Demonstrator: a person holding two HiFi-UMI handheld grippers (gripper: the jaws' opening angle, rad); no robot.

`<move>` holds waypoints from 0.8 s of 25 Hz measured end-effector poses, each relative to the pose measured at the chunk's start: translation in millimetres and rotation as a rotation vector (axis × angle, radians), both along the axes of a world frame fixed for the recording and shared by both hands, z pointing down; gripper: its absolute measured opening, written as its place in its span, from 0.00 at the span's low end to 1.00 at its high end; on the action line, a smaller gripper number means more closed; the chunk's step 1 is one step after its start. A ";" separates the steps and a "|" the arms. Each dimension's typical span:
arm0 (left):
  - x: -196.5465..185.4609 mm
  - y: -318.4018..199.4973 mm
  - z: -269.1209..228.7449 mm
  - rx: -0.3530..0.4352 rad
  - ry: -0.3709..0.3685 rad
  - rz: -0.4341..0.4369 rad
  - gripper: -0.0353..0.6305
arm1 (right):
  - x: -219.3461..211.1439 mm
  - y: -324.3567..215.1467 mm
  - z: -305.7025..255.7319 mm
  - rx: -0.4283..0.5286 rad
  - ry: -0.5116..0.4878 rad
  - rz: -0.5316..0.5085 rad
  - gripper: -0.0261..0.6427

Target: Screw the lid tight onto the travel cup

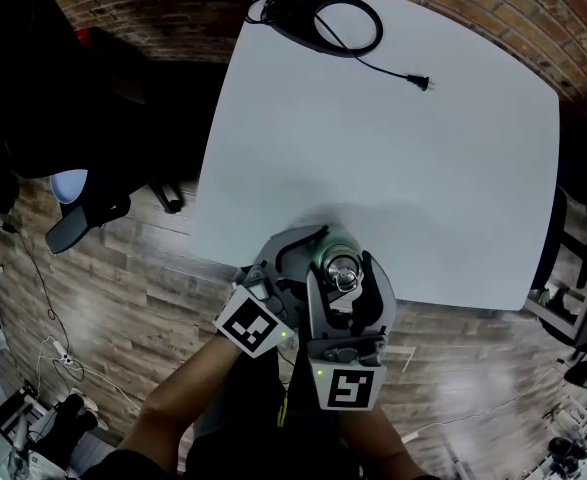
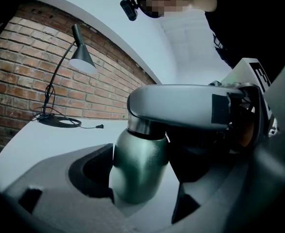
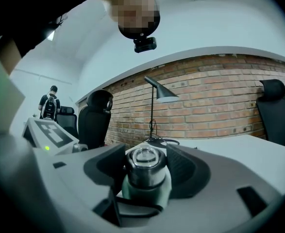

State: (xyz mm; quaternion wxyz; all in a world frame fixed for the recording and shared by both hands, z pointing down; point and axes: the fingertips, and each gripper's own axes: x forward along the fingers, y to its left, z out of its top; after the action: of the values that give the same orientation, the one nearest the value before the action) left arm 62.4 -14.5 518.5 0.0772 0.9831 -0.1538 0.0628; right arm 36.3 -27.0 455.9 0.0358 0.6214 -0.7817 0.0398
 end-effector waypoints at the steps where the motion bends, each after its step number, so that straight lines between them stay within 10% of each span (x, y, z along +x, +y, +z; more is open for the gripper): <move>1: 0.0 0.2 0.4 -0.002 -0.002 0.001 0.57 | -0.1 0.0 -0.1 0.000 0.001 -0.003 0.43; 20: 0.4 -1.6 1.4 -0.042 0.036 0.027 0.58 | 7.1 11.4 -8.6 -0.062 0.082 -0.146 0.46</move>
State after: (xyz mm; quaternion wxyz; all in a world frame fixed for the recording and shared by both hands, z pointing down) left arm 62.8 -16.1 519.9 0.0996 0.9842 -0.1379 0.0495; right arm 43.5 -15.5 447.3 0.0899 0.5623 -0.8213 0.0358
